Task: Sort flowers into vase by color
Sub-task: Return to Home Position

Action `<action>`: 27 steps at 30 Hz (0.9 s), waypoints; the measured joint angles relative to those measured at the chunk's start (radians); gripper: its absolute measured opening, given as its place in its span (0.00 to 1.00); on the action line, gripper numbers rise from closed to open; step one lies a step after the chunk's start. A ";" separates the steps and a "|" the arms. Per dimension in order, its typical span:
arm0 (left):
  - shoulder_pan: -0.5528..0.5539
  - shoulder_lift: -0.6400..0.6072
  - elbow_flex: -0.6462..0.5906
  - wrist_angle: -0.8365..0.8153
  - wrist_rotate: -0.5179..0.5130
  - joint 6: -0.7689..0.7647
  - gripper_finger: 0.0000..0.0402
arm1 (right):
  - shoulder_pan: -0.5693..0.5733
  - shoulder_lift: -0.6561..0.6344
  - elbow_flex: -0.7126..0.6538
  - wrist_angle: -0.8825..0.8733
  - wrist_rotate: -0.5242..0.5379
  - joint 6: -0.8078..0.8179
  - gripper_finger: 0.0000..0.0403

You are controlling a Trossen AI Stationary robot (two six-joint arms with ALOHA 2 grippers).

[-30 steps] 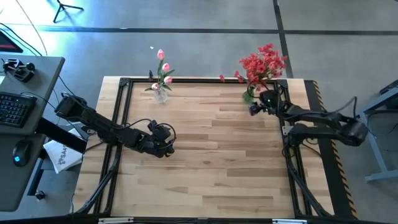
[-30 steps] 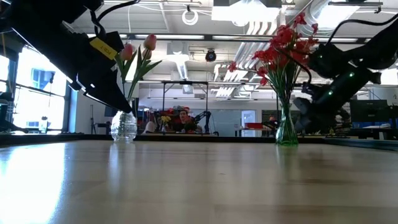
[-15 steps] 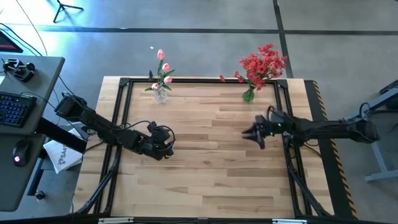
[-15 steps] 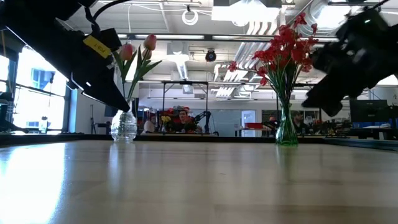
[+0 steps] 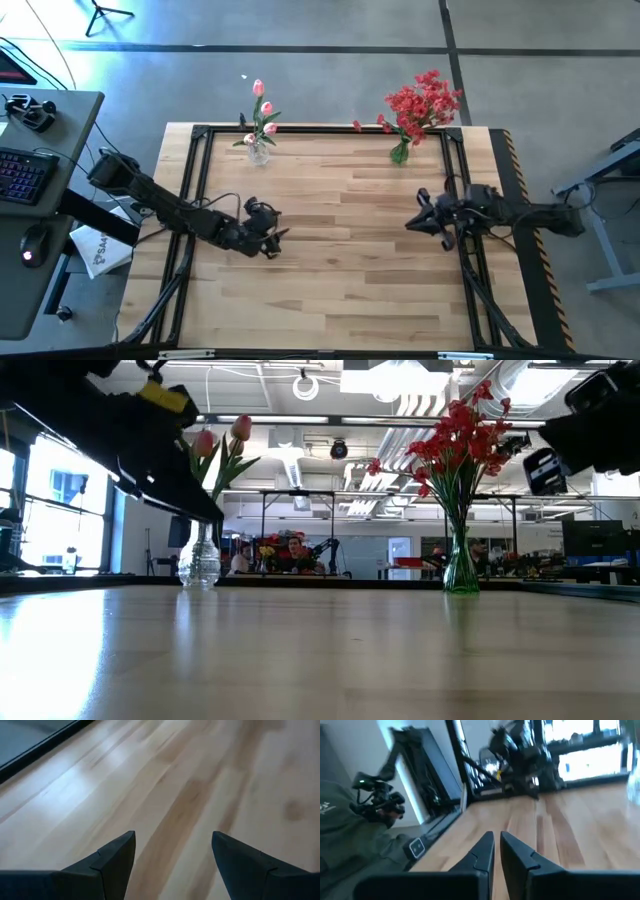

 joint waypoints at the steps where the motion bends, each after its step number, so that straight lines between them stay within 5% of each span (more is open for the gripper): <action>1: 0.010 -0.006 -0.019 0.073 0.026 0.047 0.62 | 0.000 -0.019 0.000 0.001 -0.005 -0.014 0.06; 5: 0.074 -0.037 -0.112 0.431 0.172 0.250 0.62 | 0.000 -0.060 0.000 0.001 -0.009 -0.037 0.06; 9: 0.165 -0.147 -0.182 0.588 0.311 0.400 0.62 | 0.000 -0.049 0.001 -0.001 -0.009 -0.048 0.06; 21: 0.486 -0.770 -0.342 0.336 0.739 0.467 0.62 | -0.002 -0.048 0.001 -0.003 0.033 -0.012 0.06; 27: 0.554 -0.984 -0.417 0.256 0.809 0.483 0.62 | -0.002 -0.048 0.001 -0.003 0.033 0.006 0.06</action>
